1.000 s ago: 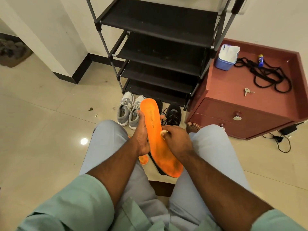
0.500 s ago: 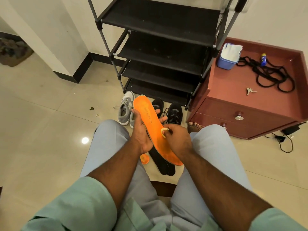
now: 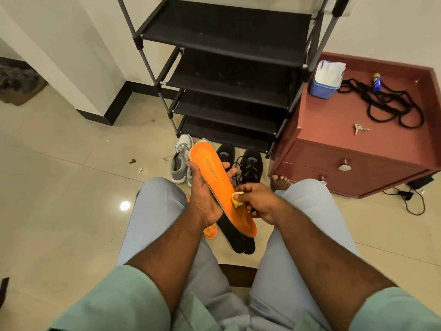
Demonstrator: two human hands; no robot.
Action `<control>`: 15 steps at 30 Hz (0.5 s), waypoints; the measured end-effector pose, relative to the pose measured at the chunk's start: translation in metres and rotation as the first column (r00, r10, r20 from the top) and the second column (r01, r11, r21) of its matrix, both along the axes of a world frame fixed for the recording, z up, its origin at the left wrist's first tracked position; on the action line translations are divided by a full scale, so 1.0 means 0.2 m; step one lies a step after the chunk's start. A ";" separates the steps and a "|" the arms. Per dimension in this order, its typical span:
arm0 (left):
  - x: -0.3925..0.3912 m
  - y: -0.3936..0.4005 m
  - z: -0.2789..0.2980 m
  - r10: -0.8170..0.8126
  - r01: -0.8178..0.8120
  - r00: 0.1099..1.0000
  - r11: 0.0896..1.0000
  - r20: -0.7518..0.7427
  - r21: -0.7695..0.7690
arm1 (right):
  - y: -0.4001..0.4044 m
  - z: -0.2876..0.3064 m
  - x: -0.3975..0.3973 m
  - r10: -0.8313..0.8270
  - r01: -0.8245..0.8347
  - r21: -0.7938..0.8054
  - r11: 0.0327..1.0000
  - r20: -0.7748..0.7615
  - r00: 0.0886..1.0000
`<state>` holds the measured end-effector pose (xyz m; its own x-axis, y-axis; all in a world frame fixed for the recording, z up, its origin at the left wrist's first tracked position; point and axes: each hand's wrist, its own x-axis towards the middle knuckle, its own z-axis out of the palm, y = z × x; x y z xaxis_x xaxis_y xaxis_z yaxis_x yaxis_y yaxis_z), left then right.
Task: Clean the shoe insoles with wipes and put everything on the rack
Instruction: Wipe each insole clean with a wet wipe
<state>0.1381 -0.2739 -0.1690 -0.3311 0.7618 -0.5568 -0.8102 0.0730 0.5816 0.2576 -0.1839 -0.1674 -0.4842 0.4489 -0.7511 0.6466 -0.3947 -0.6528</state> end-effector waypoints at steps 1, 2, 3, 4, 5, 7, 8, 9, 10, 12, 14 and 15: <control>0.01 0.00 0.00 0.013 -0.013 1.000 1.000 -0.001 0.002 | 0.01 -0.01 0.00 0.011 -0.011 -0.023 1.000 -0.007 1.000; 0.01 0.00 0.01 0.029 -0.029 1.000 1.000 0.003 0.011 | 0.01 -0.01 0.00 0.013 -0.014 -0.041 0.999 -0.025 1.000; 0.02 0.00 0.02 0.046 -0.046 0.999 0.999 0.009 0.022 | 0.02 -0.01 0.00 0.012 -0.016 -0.067 0.998 -0.055 0.998; 0.02 0.00 0.03 0.061 -0.061 0.998 0.998 0.016 0.032 | 0.02 0.00 -0.01 0.010 -0.019 -0.100 0.995 -0.091 0.996; 0.02 0.00 0.04 0.072 -0.073 0.997 0.997 0.019 0.038 | 0.03 0.00 -0.01 0.005 -0.022 -0.136 0.990 -0.126 0.992; 0.02 -0.01 0.05 0.089 -0.090 0.996 0.995 0.016 0.048 | 0.05 0.01 -0.01 -0.012 -0.017 -0.184 0.983 -0.155 0.988; 0.02 -0.01 0.05 0.094 -0.095 0.995 0.994 0.011 0.053 | 0.05 0.01 -0.01 -0.017 -0.014 -0.195 0.981 -0.155 0.988; 0.01 -0.01 0.06 0.098 -0.098 0.995 0.994 0.004 0.053 | 0.06 0.01 -0.01 -0.014 -0.018 -0.203 0.979 -0.154 0.988; 0.01 -0.01 0.06 0.098 -0.098 0.995 0.994 -0.003 0.050 | 0.06 0.00 -0.01 0.001 -0.034 -0.213 0.977 -0.153 0.988; 0.02 -0.01 0.06 0.089 -0.089 0.996 0.995 -0.005 0.053 | 0.06 0.01 -0.02 0.028 -0.062 -0.224 0.972 -0.153 0.988; 0.01 -0.01 0.07 0.070 -0.071 0.997 0.994 0.021 0.083 | 0.07 0.02 -0.02 0.002 -0.032 -0.177 0.984 -0.167 0.986; 0.00 -0.02 0.07 0.035 -0.041 0.998 0.992 0.052 0.117 | 0.09 0.03 -0.02 -0.018 -0.003 -0.121 0.993 -0.173 0.985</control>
